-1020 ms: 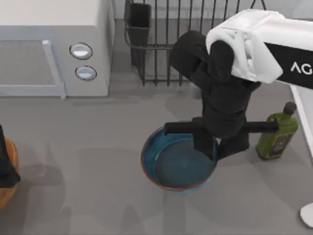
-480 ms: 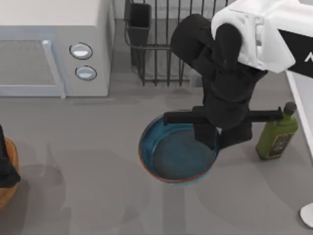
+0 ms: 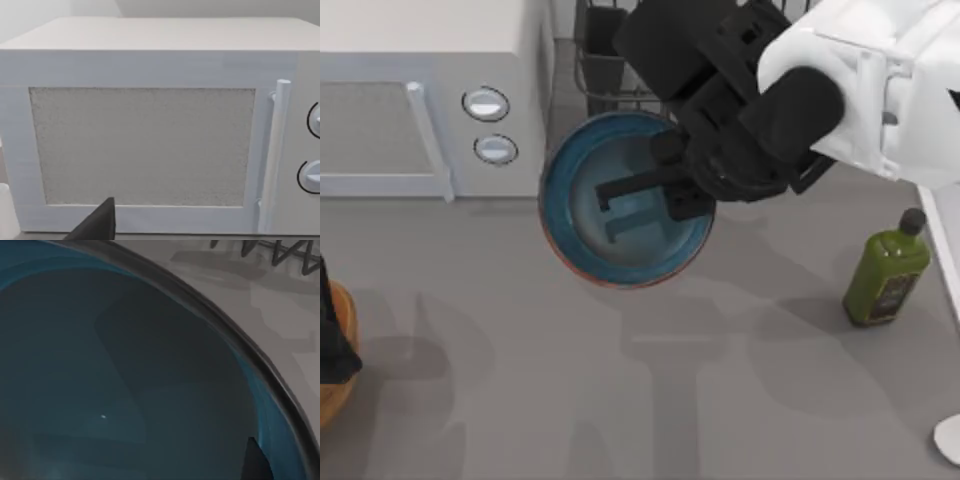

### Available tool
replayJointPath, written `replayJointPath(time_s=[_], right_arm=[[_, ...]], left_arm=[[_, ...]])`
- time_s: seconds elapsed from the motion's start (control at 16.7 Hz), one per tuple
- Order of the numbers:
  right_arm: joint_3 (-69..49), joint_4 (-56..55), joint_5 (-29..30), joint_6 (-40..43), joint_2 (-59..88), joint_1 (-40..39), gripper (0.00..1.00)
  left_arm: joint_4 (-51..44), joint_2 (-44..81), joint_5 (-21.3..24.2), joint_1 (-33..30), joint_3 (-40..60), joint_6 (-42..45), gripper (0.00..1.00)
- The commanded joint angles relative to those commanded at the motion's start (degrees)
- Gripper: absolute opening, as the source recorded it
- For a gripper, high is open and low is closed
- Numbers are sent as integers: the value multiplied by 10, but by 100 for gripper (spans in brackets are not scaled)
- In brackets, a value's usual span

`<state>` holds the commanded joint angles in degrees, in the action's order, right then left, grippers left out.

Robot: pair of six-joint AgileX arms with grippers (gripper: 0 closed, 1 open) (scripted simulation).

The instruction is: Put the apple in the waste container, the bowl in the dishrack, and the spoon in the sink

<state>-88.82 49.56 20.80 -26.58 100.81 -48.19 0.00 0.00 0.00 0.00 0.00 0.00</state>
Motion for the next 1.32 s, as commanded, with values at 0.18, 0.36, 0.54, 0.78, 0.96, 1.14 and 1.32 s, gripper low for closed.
replayJointPath(time_s=[0.18,0.36,0.54,0.78,0.96,1.14,1.32], right_arm=[[16,-145,117,59,-32,-24,0],[22,-301,241,116,-74,-43,0],[35,-412,343,177,-130,-57,0],[62,-479,399,244,-180,-109,0],[65,-482,400,248,-182,-113,0],[62,-483,399,247,-180,-109,0],[65,-521,375,248,-142,-87,0]], left_arm=[[0,0,0,0,0,0,100],[0,0,0,0,0,0,100],[0,0,0,0,0,0,100],[0,0,0,0,0,0,100],[0,0,0,0,0,0,100],[0,0,0,0,0,0,100],[0,0,0,0,0,0,100]])
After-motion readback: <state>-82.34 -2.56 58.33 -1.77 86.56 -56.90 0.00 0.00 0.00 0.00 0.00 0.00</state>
